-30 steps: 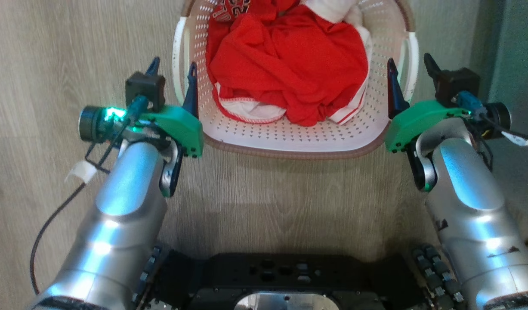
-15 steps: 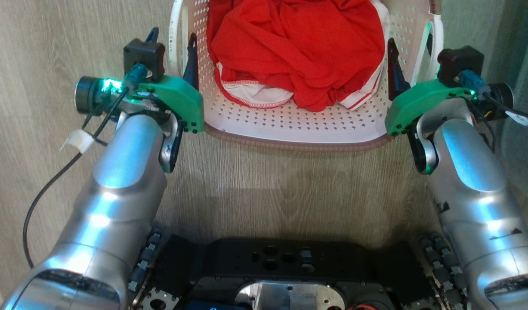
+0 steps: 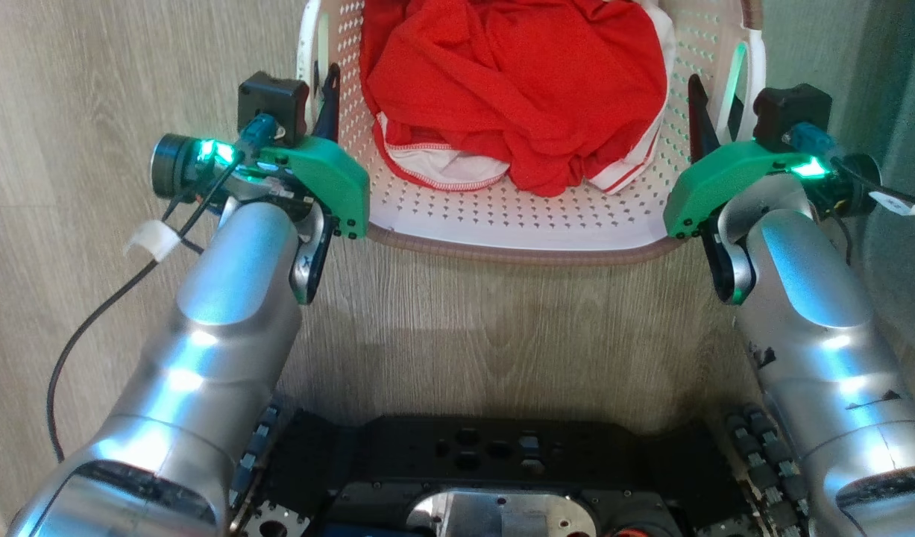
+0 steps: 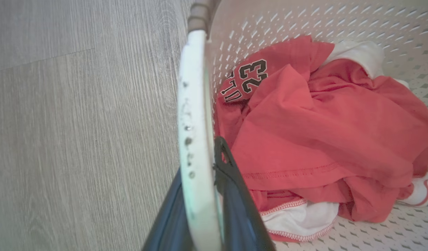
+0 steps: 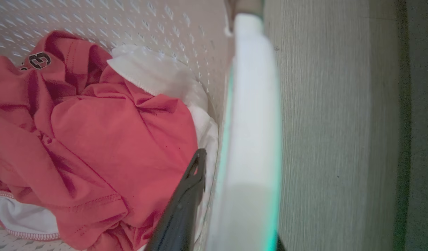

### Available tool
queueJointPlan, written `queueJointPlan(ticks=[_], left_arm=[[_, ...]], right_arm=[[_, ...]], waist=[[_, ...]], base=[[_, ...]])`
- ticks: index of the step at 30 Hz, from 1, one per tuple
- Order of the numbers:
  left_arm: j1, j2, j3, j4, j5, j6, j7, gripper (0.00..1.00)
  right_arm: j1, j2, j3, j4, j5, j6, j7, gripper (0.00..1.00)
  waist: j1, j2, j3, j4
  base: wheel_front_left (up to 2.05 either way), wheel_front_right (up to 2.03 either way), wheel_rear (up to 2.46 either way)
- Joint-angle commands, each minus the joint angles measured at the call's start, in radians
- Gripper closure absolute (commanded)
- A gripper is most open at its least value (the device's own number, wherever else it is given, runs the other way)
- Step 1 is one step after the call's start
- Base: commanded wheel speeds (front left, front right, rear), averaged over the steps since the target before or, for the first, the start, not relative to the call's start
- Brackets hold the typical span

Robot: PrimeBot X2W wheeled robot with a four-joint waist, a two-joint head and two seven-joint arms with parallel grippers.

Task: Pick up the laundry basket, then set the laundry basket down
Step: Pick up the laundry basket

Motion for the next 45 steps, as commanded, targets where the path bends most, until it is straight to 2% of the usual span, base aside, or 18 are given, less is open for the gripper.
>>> queueJointPlan(ticks=[1,11,25,34,45], left_arm=[[0.021,0.027,0.009,-0.004,-0.004,0.005,-0.005,1.00],[0.065,0.027,-0.026,0.013,-0.040,0.006,-0.005,1.00],[0.184,0.027,-0.098,0.068,-0.149,-0.002,-0.005,1.00],[0.259,0.027,-0.156,0.157,-0.238,-0.020,-0.005,1.00],[0.350,0.027,-0.257,0.257,-0.358,-0.047,0.013,1.00]], right_arm=[[0.036,0.015,0.029,0.002,0.006,-0.002,-0.007,1.00],[0.043,0.015,0.071,0.062,0.045,-0.002,-0.007,1.00],[0.071,0.015,0.189,0.236,0.145,-0.002,-0.007,1.00],[0.114,0.015,0.303,0.335,0.282,-0.002,0.021,1.00],[0.206,0.015,0.436,0.353,0.440,-0.002,0.107,1.00]], waist=[[0.0000,0.0000,-0.010,0.000],[0.0000,0.0000,-0.082,-0.003],[0.0000,0.0000,-0.288,-0.010],[0.0000,0.0000,-0.446,-0.010],[0.0000,0.0000,-0.642,-0.018]], base=[[0.00,0.00,0.00],[0.00,0.00,0.00],[0.00,0.00,0.00],[0.00,0.00,0.00],[0.00,0.00,0.00]])
